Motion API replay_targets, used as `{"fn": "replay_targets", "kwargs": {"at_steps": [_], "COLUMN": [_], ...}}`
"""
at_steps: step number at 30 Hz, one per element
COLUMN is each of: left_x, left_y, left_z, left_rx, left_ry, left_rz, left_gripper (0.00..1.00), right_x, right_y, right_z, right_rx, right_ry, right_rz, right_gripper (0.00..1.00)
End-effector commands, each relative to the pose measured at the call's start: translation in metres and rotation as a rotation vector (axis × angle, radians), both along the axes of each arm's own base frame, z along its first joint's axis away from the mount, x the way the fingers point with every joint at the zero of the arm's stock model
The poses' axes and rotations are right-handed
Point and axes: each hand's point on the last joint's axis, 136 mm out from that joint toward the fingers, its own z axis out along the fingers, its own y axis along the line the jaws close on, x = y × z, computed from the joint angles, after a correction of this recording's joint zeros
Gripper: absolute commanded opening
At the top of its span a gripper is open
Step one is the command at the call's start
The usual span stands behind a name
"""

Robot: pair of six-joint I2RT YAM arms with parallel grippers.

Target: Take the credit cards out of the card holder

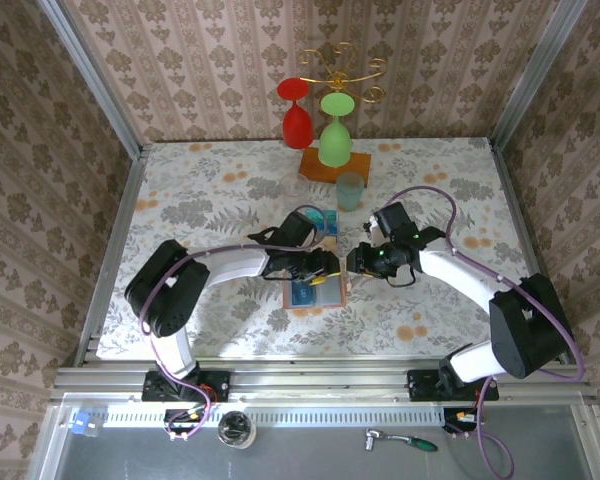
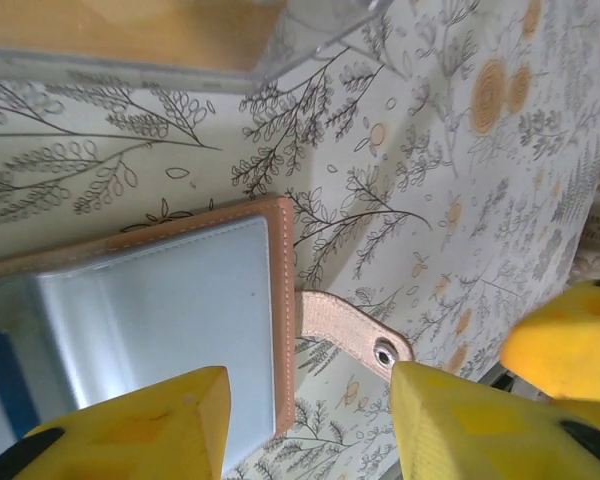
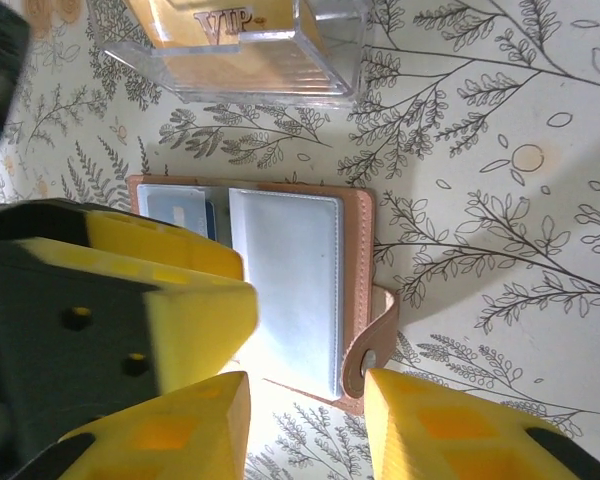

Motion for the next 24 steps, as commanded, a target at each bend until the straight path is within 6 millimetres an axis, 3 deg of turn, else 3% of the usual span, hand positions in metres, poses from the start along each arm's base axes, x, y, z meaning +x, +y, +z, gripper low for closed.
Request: {"fn": "replay_targets", "kwargs": {"at_steps": [1,16,24], "left_x": [0.001,-0.010,-0.014], "left_y": [0.020,0.097,0.105], "left_z": [0.007,-0.010,-0.028], "left_rx": [0.018,0.077,0.083], "left_ry": [-0.026,-0.018,0.014], "left_rz": [0.018,0.139,0.143], "left_gripper": [0.46,0.42,0.22], "right_x": [0.006,0.004,0.001], "right_y": [0.013,0.063,0.085], "right_z": [0.007,-0.002,-0.012], "right_rx": [0.044,0.046,0.039], "right_ry": [0.000,0.031,0.055], "right_rz": [0.018,0.099,0.133], "right_gripper": [0.36,0.35,0.34]}}
